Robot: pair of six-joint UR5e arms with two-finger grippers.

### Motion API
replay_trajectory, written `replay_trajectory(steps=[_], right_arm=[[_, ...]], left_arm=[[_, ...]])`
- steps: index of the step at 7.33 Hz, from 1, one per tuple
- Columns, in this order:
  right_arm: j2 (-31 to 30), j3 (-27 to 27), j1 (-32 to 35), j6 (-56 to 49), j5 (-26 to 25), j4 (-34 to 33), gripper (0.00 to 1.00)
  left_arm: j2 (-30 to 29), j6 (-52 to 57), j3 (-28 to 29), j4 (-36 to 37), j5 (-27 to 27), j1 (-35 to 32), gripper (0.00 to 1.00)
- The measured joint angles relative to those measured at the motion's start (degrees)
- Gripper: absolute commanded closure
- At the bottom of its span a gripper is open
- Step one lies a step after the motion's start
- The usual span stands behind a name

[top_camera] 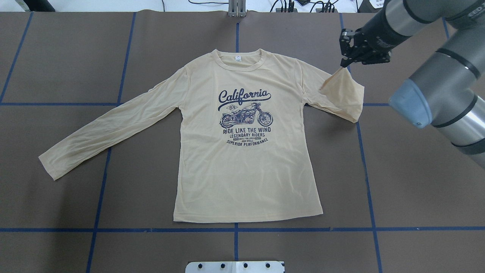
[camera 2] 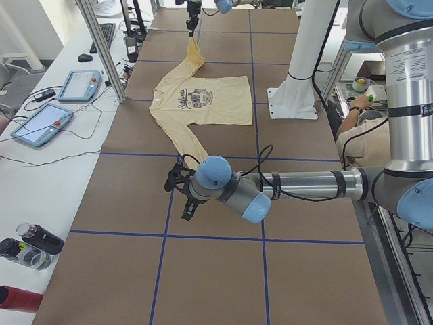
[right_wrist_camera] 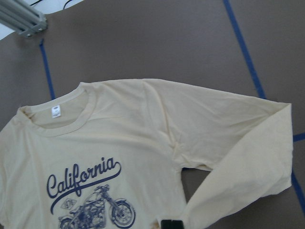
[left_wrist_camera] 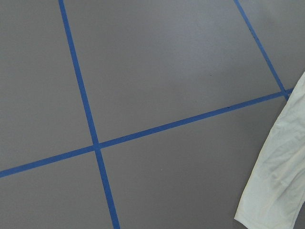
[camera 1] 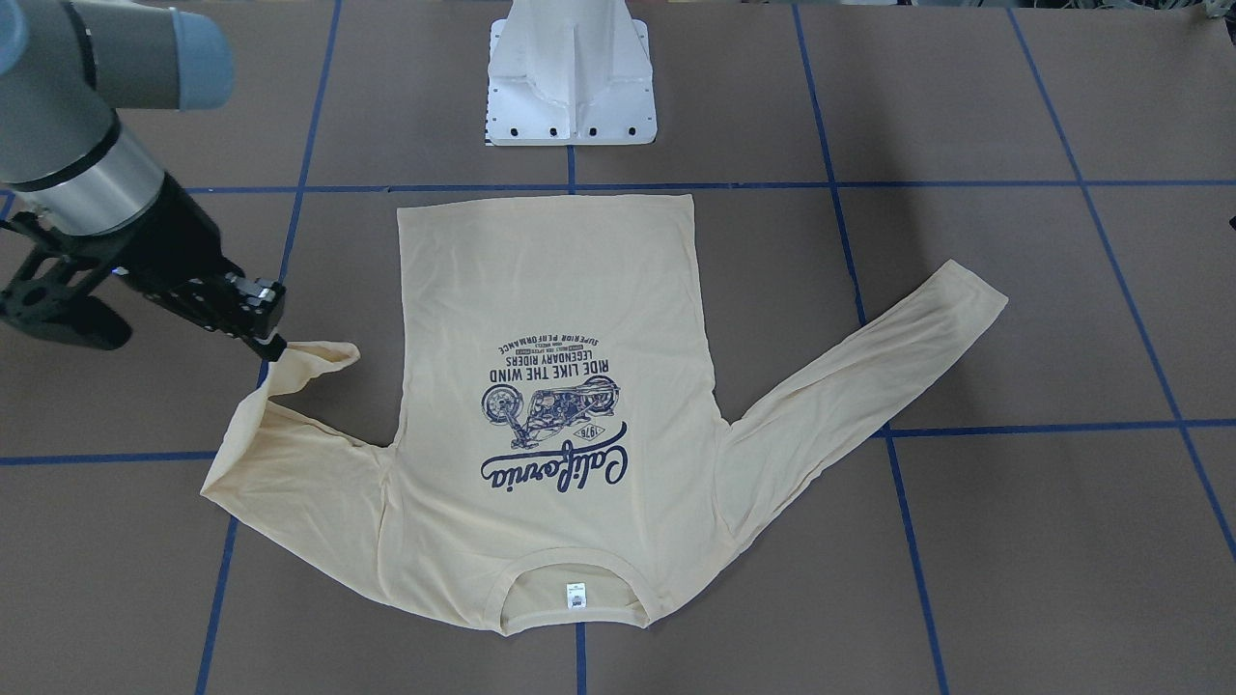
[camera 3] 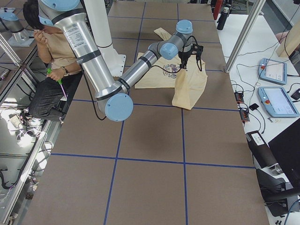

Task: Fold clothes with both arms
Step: 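Carry the grasped sleeve across the shirt front toward the other sleeve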

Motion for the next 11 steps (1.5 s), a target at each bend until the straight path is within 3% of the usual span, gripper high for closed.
replay_trajectory(steps=[3, 4, 5, 6, 8, 11], right_arm=[[15.4, -7.5, -11.5, 4.7, -13.5, 0.5, 1.00], [21.5, -13.9, -15.2, 6.8, -16.6, 2.6, 0.98], [26.8, -22.0, -18.3, 7.8, -18.7, 7.0, 0.86], [31.4, -31.4, -20.4, 8.6, -20.2, 12.6, 0.01], [39.1, -47.1, -23.1, 10.2, -24.7, 20.5, 0.00], [42.3, -51.7, -24.0, 10.8, -26.2, 22.8, 0.00]], left_arm=[[0.0, 0.0, 0.4, 0.1, 0.0, 0.0, 0.01], [0.0, -0.1, 0.4, 0.1, 0.0, 0.0, 0.01], [0.0, -0.1, 0.4, 0.1, 0.0, 0.1, 0.01], [0.0, 0.0, 0.4, 0.1, 0.0, 0.1, 0.01], [0.0, -0.1, 0.3, 0.1, 0.0, 0.0, 0.01], [-0.3, -3.6, 0.2, -0.5, -1.3, 0.6, 0.01]])
